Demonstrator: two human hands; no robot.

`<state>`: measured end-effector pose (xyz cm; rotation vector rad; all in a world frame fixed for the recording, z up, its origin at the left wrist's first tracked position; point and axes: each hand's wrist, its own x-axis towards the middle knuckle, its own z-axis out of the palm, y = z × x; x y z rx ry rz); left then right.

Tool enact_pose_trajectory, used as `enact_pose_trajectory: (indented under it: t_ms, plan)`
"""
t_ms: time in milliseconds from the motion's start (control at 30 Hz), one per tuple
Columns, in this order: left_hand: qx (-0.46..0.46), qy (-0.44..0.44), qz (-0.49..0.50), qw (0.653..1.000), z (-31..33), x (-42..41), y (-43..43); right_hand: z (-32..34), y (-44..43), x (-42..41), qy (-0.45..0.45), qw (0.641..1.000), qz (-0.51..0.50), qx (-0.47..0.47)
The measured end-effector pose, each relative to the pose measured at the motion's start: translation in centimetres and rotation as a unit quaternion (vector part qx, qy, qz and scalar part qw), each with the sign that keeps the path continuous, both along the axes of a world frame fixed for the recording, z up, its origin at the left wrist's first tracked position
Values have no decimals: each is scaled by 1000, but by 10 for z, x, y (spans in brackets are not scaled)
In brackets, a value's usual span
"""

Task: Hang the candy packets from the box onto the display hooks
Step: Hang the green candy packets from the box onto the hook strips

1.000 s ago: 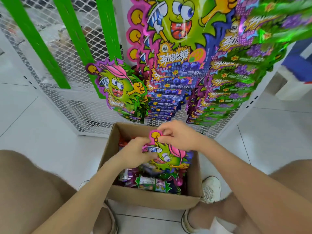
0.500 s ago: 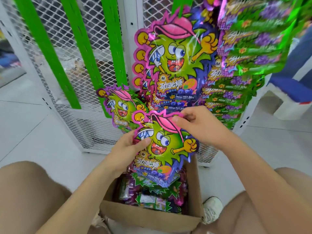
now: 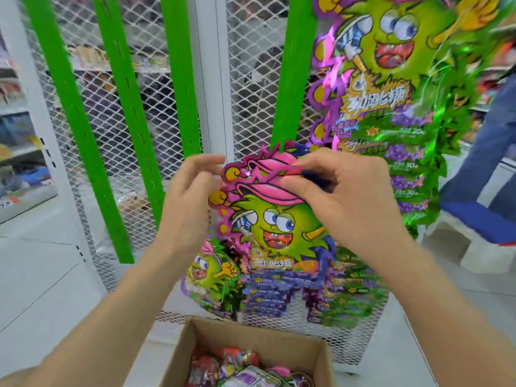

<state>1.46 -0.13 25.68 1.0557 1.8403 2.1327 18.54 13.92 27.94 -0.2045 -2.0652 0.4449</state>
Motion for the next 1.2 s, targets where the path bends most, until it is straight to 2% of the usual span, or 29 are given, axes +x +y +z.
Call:
enact_pose_trajectory:
  t_ms: [67, 167, 300, 400, 633, 733, 900, 1100, 1200]
  plan:
    - [26, 70, 53, 996, 34, 0, 17, 18, 10, -10, 56, 998, -26, 29]
    - [-24, 170, 66, 983, 73, -2, 50, 39, 27, -23, 85, 990, -56, 99]
    - [-103, 180, 18, 978, 102, -5, 82, 45, 49, -36, 29, 976, -88, 198]
    - [-116, 181, 32, 976, 115, -6, 87, 46, 57, -38, -31, 976, -97, 194]
    - [-141, 188, 16, 972, 116, -9, 94, 50, 58, -46, 136, 968, -135, 163]
    - [-159, 184, 6, 970, 118, -5, 89, 43, 61, -53, 164, 960, -152, 167]
    - [-250, 187, -66, 948, 123, -6, 80, 40, 63, -60, 206, 951, -150, 176]
    - [-230, 200, -123, 944, 119, -7, 74, 44, 58, -62, 231, 950, -155, 138]
    - [-224, 200, -121, 946, 120, -5, 75, 49, 56, -62, 240, 949, -157, 134]
